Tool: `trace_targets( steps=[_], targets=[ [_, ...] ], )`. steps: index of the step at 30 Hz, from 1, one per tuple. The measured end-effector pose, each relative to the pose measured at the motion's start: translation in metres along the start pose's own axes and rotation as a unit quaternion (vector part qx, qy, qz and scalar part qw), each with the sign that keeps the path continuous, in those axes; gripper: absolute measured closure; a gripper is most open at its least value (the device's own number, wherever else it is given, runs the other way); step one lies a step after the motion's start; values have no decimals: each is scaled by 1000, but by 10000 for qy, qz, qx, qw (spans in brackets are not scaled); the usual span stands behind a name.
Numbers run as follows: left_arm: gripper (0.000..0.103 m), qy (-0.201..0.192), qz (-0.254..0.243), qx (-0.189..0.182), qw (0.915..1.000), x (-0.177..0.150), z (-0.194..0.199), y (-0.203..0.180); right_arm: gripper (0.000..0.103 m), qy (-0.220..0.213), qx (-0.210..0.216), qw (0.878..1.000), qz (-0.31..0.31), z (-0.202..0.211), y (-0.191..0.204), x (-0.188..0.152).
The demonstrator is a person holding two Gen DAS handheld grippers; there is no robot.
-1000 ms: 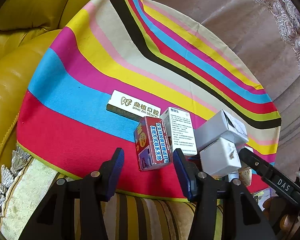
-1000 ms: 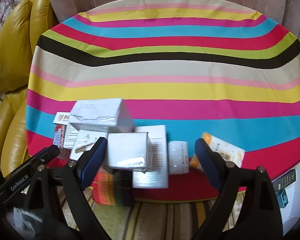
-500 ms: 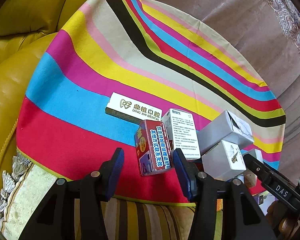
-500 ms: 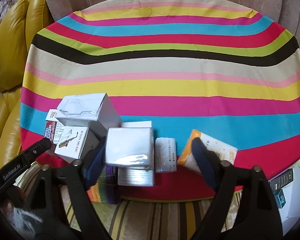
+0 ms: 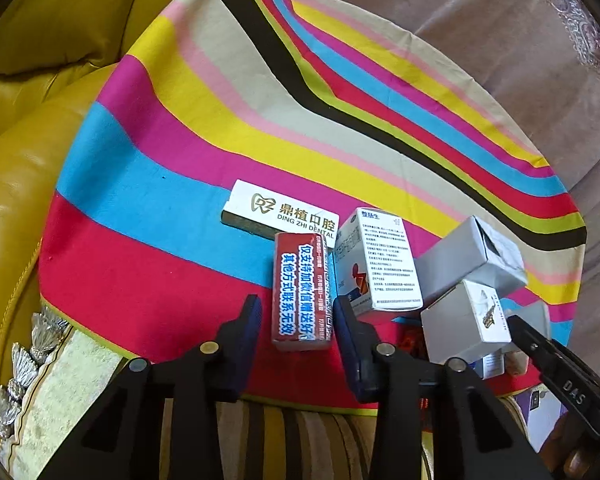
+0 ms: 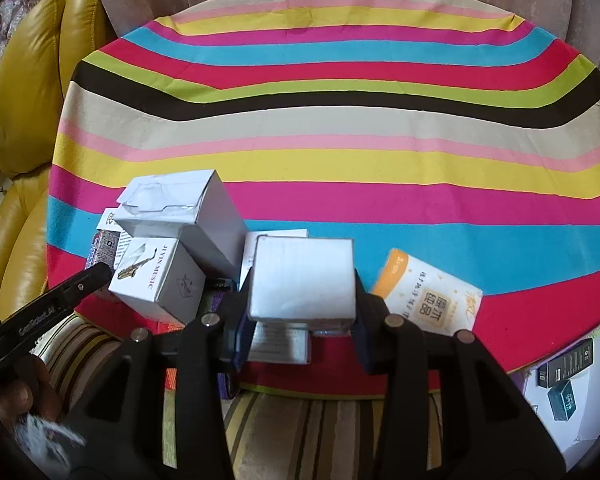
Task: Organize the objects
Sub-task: 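Grasp the red box with the left tool while the right tool grasps a white cube box, then carry the red box and white cube box over the purple-rimmed box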
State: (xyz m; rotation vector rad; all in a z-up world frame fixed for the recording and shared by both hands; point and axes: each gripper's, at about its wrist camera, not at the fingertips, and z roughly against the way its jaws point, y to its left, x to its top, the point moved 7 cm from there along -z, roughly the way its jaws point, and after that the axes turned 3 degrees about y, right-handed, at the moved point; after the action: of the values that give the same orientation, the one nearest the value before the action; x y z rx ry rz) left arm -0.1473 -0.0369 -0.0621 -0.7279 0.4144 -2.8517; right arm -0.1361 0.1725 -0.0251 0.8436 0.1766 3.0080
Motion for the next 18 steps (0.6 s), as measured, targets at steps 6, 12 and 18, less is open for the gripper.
trace_targets(
  steps=[6,12,18],
  targets=[
    [74,-15,-32,65,10000,-3,1,-1,58,-69,-20,9998,-170,13,-16,-8],
    [74,-287,59,106,9995,-6,18,2,58,-51,-40,9994,-326,25,-33,-25],
    [74,-487,102,16,9988,-19,40,0,58,-7,-24,9986,-537,37,-51,-44]
  ],
)
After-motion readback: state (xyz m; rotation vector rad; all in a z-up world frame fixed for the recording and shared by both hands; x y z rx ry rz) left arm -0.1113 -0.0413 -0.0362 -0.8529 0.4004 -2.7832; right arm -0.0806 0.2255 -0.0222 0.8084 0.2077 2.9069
